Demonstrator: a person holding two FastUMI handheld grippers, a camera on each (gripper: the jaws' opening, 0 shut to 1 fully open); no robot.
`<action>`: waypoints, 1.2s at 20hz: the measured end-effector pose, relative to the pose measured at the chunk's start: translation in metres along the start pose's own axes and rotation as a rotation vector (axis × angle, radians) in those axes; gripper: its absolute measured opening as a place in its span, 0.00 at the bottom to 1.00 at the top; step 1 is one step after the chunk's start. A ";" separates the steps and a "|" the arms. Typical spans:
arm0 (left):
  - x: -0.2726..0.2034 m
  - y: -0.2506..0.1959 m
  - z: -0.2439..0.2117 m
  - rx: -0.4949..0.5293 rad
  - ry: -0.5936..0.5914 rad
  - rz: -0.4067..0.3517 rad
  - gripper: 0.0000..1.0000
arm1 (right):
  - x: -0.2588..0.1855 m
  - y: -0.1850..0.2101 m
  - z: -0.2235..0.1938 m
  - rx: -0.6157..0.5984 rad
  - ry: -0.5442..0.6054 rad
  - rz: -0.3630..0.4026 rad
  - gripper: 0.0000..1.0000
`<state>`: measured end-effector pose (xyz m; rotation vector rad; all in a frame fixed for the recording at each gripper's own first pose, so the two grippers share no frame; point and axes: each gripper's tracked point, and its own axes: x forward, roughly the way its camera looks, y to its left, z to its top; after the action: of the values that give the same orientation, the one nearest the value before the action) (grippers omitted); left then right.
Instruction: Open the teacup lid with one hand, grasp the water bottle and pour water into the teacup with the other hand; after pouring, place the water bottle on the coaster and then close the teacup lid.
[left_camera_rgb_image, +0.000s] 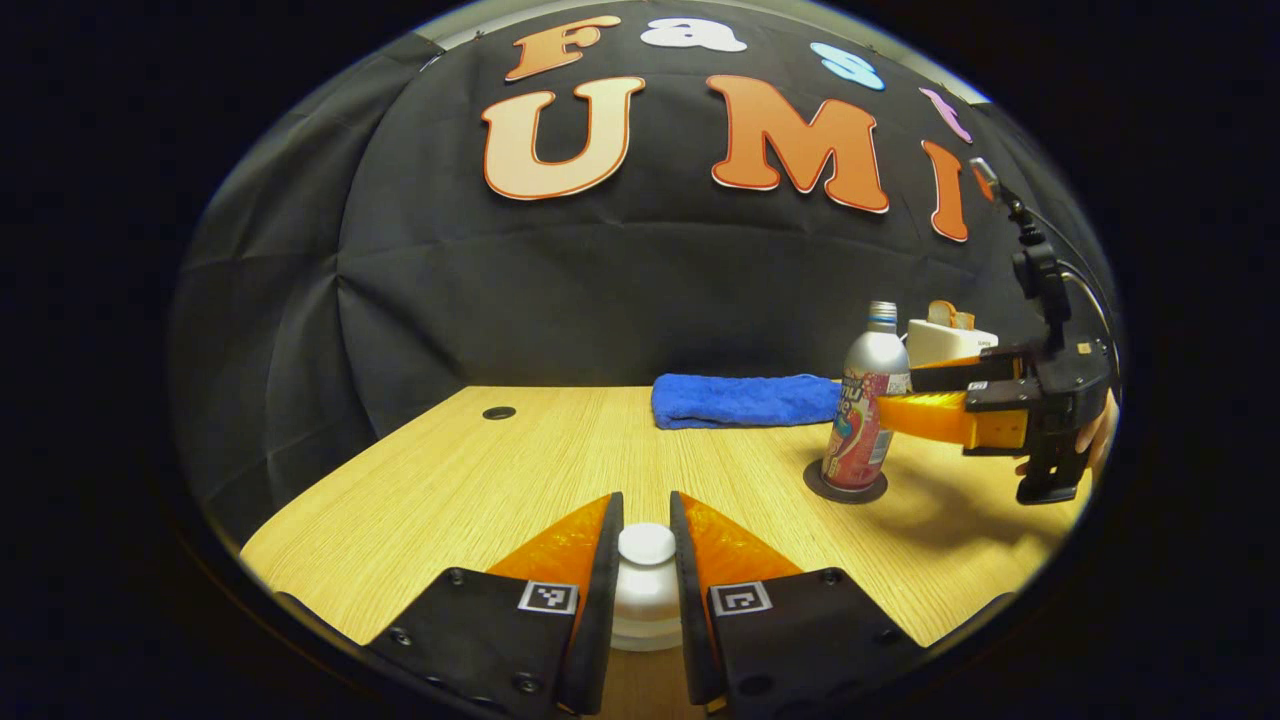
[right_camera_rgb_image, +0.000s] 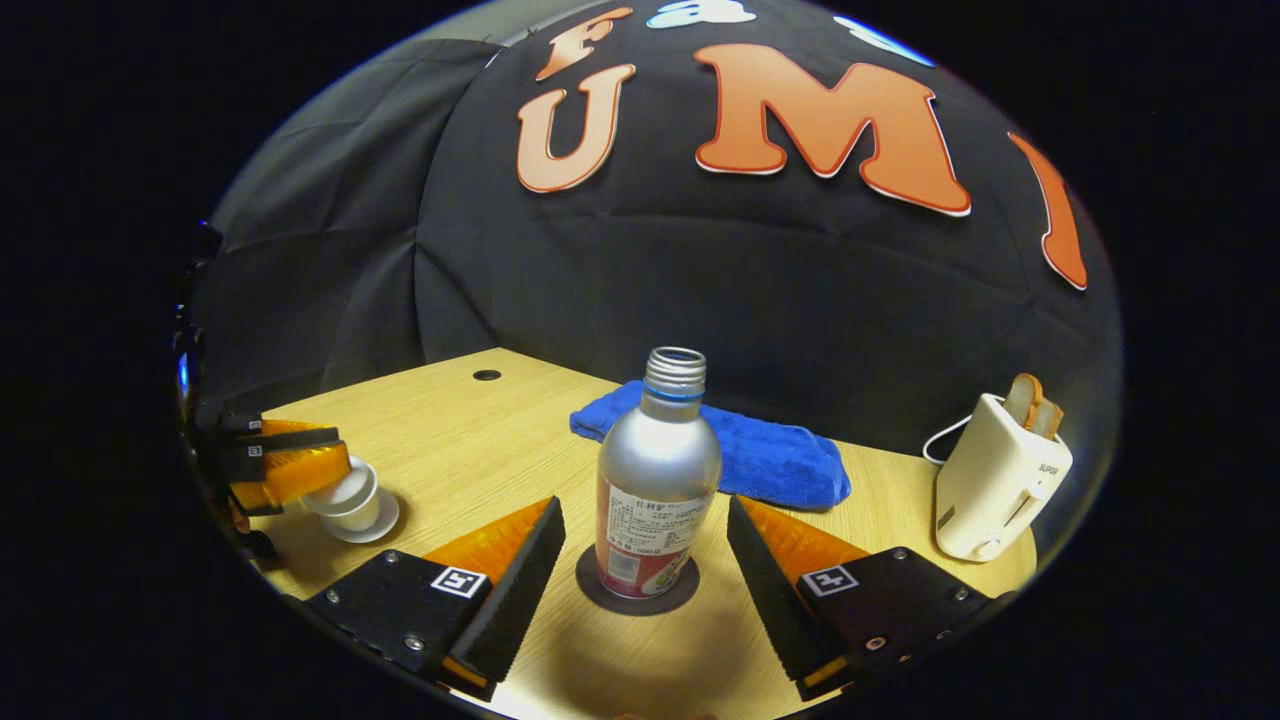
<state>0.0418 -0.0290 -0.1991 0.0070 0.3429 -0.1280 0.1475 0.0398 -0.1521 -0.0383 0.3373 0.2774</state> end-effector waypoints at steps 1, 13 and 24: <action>0.000 0.000 -0.003 -0.002 0.003 0.000 0.34 | -0.012 -0.002 0.001 -0.002 -0.010 -0.006 0.99; -0.003 0.002 0.006 0.003 -0.052 0.022 0.48 | -0.070 -0.022 0.003 0.047 -0.077 -0.068 1.00; -0.061 -0.038 0.111 0.006 -0.271 0.013 0.98 | -0.135 -0.023 0.026 0.017 -0.219 -0.225 0.99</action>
<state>0.0171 -0.0625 -0.0736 -0.0018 0.0714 -0.1152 0.0399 -0.0153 -0.0835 -0.0288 0.1157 0.0544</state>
